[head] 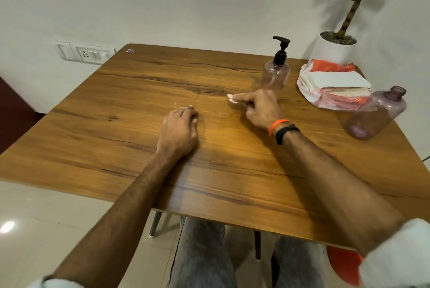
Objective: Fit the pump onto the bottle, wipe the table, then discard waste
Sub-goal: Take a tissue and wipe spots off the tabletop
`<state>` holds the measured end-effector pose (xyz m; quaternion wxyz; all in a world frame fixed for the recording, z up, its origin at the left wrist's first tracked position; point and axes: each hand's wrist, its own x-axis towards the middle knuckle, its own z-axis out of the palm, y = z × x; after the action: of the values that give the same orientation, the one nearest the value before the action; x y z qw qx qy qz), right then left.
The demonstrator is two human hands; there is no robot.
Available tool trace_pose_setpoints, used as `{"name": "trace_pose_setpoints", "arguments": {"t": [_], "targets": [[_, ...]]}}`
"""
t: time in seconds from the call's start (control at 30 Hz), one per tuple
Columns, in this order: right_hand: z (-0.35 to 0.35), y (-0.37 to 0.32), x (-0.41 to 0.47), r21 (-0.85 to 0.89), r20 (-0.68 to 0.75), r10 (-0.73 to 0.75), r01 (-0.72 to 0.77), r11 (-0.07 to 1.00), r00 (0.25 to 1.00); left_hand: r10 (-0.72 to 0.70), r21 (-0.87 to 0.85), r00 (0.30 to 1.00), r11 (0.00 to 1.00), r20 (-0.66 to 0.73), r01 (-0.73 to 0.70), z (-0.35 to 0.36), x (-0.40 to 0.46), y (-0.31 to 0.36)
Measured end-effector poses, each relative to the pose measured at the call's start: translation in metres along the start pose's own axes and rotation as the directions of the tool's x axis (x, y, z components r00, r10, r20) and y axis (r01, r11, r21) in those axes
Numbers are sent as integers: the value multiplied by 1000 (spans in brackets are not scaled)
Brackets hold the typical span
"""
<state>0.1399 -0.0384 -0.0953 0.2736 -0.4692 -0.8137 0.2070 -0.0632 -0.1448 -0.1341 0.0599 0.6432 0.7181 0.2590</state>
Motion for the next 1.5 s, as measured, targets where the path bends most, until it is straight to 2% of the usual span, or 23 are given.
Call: {"name": "trace_pose_setpoints", "arguments": {"t": [0.1,0.17,0.23,0.33,0.43,0.5,0.57,0.67,0.73,0.87,0.97,1.13,1.2,1.27,1.3,1.37,1.43,1.5], "targets": [[12,6,16,-173,165,-4,33,984,986,7,-9,1000,1000,3,-7,-2,0,1],[20,4,14,-211,231,-52,102,972,972,7,-6,1000,1000,1,-7,-1,0,1],[24,-2,2,-171,304,-154,213,962,940,2,4,1000,1000,-5,-2,0,1,0],[26,-13,-29,-75,400,-335,394,916,853,-4,17,1000,1000,-20,4,2,2,0],[19,-18,-61,45,458,-467,504,862,757,-12,37,999,999,-36,13,5,2,0],[12,-17,-70,93,471,-504,527,845,724,-16,36,999,999,-45,18,5,2,0],[6,-15,-65,132,406,-474,464,876,781,-11,31,999,999,-38,12,5,2,-1],[3,-8,-32,97,158,-255,242,965,954,3,19,999,1000,-33,-3,4,1,-2],[8,-2,-6,13,55,-140,139,990,989,4,18,999,1000,-41,-3,3,0,-1],[28,3,19,-169,186,-72,104,980,980,10,6,1000,1000,-12,-10,2,0,-2],[35,-4,3,-150,304,-177,230,962,936,17,-12,1000,1000,7,-17,0,0,-3],[19,-14,-54,53,433,-468,497,866,770,0,15,1000,1000,-20,0,1,1,0],[10,-16,-73,97,475,-524,550,829,707,-9,31,999,999,-31,10,2,0,1],[2,-16,-84,135,492,-545,559,818,679,-9,35,999,999,-39,10,3,0,1],[-2,-14,-85,156,476,-540,537,829,695,-7,34,999,999,-39,8,3,1,2],[-9,-9,-80,187,383,-470,432,882,795,-7,30,1000,1000,-30,8,2,1,1],[-13,-4,-63,172,221,-319,285,943,922,-6,21,1000,1000,-21,7,1,1,0],[-13,3,-41,93,46,-142,137,986,989,1,8,1000,1000,-13,-1,-1,0,1]]}}
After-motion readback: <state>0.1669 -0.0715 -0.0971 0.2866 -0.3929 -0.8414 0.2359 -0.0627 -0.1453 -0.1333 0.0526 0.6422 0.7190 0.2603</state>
